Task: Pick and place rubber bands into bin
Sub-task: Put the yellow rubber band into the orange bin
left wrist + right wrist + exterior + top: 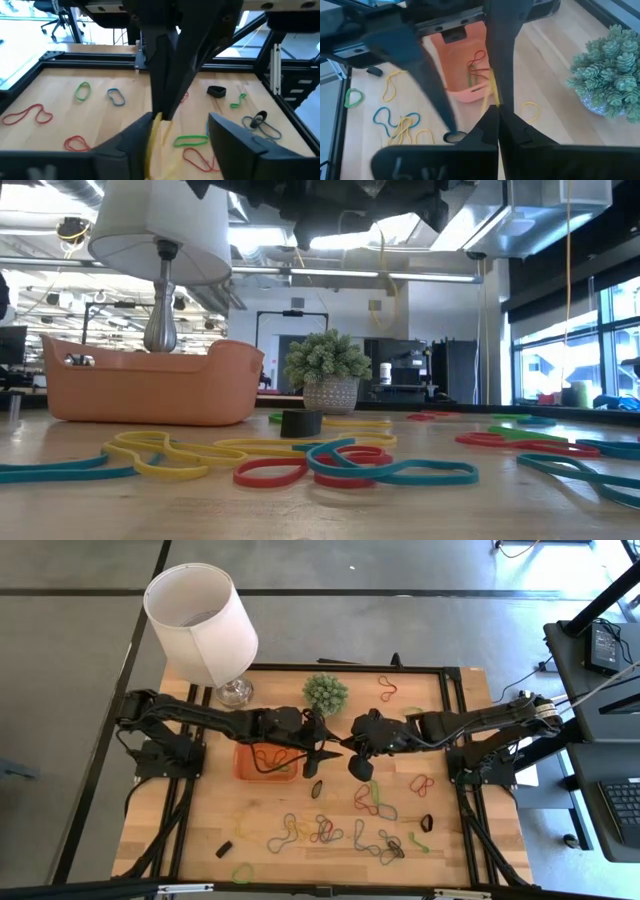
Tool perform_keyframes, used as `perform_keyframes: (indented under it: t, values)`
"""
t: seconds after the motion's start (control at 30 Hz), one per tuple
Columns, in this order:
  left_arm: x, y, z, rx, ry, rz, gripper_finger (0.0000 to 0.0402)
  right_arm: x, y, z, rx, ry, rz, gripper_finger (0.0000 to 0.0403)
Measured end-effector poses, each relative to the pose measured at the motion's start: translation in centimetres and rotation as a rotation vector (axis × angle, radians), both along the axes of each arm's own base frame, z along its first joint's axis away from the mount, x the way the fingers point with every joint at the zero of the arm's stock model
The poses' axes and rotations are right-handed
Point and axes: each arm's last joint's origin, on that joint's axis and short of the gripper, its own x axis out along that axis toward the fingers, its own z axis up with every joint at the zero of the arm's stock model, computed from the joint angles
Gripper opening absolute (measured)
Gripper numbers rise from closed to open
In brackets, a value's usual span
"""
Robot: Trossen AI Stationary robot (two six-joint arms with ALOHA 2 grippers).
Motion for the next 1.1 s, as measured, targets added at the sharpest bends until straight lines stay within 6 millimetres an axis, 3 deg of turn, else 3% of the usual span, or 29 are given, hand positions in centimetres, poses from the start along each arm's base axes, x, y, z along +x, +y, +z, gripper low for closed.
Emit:
perform_keyframes:
  t: [0.23, 0.3, 0.53, 0.77, 0.93, 1.1]
  values:
    - [0.0, 0.1, -0.1, 0.034, 0.011, -0.004, 0.0029, 0.0, 0.1, 0.0, 0.005, 0.000, 0.004, 0.0000]
    - [-0.1, 0.1, -0.2, 0.035, 0.020, -0.001, 0.0010, 0.0, 0.0, 0.0, 0.006, 0.000, 0.005, 0.0000]
    - [-0.1, 0.2, -0.4, 0.019, 0.038, -0.040, 0.0002, 0.0, -0.1, 0.0, -0.005, -0.002, -0.013, 0.0004]
    - [-0.8, 0.3, -0.2, 0.023, 0.079, -0.026, 0.0002, -0.1, -0.1, 0.0, 0.015, 0.003, -0.024, 0.0080]
    - [-2.9, 1.0, 1.0, 0.009, 0.155, 0.036, 0.0001, -0.2, 0.0, -0.2, 0.017, 0.031, -0.023, 0.0132]
    - [-5.9, 1.4, 3.0, -0.019, 0.199, 0.068, 0.0001, -0.4, 0.2, -0.4, 0.025, 0.048, -0.024, 0.0156]
